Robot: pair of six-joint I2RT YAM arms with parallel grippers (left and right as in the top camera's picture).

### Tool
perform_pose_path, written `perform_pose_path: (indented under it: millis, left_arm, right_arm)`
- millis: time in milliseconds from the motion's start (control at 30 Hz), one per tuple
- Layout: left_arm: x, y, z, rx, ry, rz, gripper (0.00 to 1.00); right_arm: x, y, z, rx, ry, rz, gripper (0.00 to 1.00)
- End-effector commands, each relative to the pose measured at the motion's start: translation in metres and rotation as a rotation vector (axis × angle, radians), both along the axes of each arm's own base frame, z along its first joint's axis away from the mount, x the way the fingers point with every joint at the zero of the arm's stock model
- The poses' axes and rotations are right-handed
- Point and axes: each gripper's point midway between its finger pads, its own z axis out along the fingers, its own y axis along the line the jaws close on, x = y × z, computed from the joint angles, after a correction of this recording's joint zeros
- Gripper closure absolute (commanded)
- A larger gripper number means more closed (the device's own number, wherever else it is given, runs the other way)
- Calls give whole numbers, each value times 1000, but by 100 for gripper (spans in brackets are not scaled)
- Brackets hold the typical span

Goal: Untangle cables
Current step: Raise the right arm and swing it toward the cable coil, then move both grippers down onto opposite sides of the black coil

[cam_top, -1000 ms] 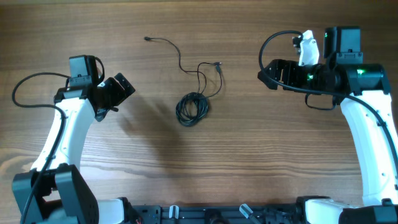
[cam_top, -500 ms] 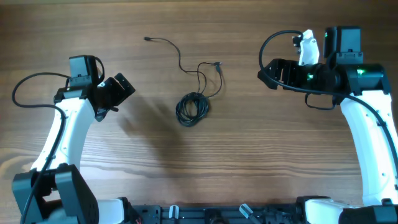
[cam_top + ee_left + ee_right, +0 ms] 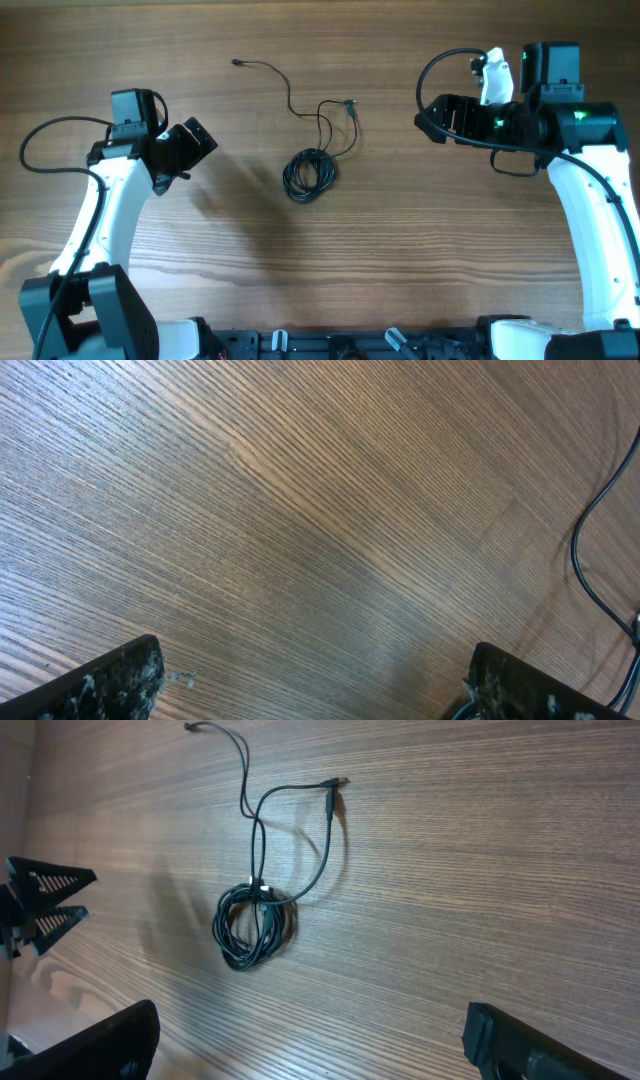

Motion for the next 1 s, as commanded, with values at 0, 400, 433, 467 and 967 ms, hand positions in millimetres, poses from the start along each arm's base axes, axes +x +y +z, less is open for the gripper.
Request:
perform_pose_path:
  millis: [0,400,433,467,967]
  left_arm:
    - [5,1,9,2,-30,-4,0]
    - [5,1,9,2,-30,-4,0]
    - [5,1,9,2,-30,-4,0]
    - [5,1,9,2,-30,-4,0]
    - [16,-87,13,-141,-111,-357,74]
  right_arm:
    - [4,2,6,20,-13,1,0]
    - [4,2,6,20,-13,1,0]
    - [4,2,6,20,-13,1,0]
    - [4,2,6,20,-13,1,0]
    - [46,-2,31,24,-206,-49,0]
